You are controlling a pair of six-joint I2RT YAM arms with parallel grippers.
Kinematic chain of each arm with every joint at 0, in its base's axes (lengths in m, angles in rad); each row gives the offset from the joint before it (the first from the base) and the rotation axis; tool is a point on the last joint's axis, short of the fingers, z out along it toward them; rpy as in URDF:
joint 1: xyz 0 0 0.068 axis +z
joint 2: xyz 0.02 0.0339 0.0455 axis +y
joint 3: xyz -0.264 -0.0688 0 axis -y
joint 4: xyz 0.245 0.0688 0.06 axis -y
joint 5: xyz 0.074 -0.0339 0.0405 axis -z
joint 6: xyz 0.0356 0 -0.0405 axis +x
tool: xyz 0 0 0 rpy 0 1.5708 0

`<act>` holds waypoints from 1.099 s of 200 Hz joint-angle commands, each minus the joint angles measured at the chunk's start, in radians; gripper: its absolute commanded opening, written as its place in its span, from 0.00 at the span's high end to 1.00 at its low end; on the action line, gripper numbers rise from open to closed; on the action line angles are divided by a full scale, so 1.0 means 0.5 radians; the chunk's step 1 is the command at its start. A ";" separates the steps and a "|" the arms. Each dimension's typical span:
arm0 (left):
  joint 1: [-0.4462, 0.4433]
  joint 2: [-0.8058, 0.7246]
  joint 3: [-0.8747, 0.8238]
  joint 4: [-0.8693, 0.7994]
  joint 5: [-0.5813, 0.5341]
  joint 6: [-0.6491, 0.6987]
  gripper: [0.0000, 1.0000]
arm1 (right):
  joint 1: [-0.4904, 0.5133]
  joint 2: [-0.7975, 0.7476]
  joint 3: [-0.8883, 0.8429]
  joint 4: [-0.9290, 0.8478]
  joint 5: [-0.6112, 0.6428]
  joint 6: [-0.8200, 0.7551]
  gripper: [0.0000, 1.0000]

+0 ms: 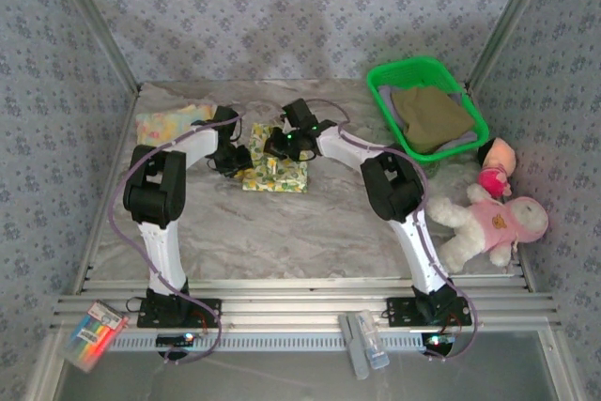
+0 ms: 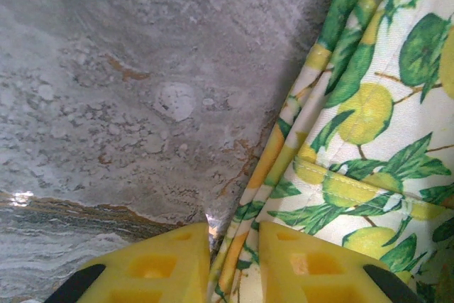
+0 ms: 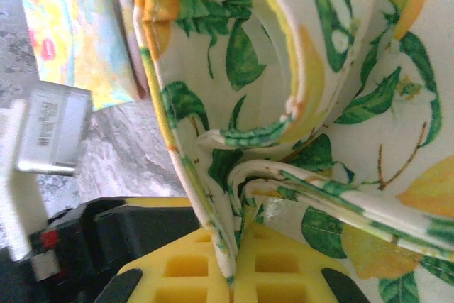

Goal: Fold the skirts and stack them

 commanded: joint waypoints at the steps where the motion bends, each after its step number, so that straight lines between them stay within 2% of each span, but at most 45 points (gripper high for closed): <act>1: -0.128 0.118 -0.046 -0.061 0.318 0.040 0.74 | 0.027 0.049 0.068 -0.068 0.026 -0.003 0.95; 13: -0.113 0.092 -0.017 -0.100 0.286 0.059 0.73 | 0.031 0.037 0.085 -0.083 0.019 -0.034 0.87; 28: -0.081 0.025 0.025 -0.127 0.232 0.045 0.71 | 0.036 -0.007 0.101 -0.086 -0.012 -0.114 0.73; 40: -0.053 -0.056 0.056 -0.201 0.177 0.023 0.70 | 0.040 -0.071 0.088 -0.060 -0.018 -0.184 0.66; 57: -0.038 -0.199 0.090 -0.254 0.056 0.000 0.68 | 0.047 -0.192 0.081 -0.090 0.017 -0.356 0.61; 91: -0.047 -0.453 0.034 -0.313 -0.295 -0.120 0.68 | 0.042 -0.429 -0.060 -0.241 0.191 -0.715 0.59; 105: -0.068 -0.544 -0.045 -0.263 -0.383 -0.191 0.69 | 0.018 -0.497 -0.166 -0.226 0.280 -0.825 0.61; 117: -0.099 -0.589 -0.086 -0.222 -0.396 -0.234 0.69 | -0.023 -0.499 -0.195 -0.271 0.335 -0.895 0.67; 127: -0.138 -0.602 -0.097 -0.183 -0.360 -0.253 0.69 | -0.071 -0.457 -0.167 -0.332 0.336 -0.952 0.82; 149: -0.222 -0.547 -0.059 -0.035 -0.081 -0.296 0.68 | -0.168 -0.277 0.039 -0.535 0.282 -1.136 1.00; 167: -0.276 -0.443 -0.025 0.119 0.192 -0.375 0.68 | -0.223 -0.083 0.270 -0.682 0.209 -1.314 1.00; 181: -0.323 -0.350 0.010 0.215 0.308 -0.423 0.68 | -0.250 0.073 0.476 -0.821 0.158 -1.410 1.00; 197: -0.364 -0.233 0.072 0.204 0.311 -0.437 0.70 | -0.275 0.263 0.729 -0.956 0.121 -1.447 1.00; 220: -0.358 -0.128 0.080 0.115 0.180 -0.403 0.71 | -0.294 0.522 1.069 -1.242 0.193 -1.341 1.00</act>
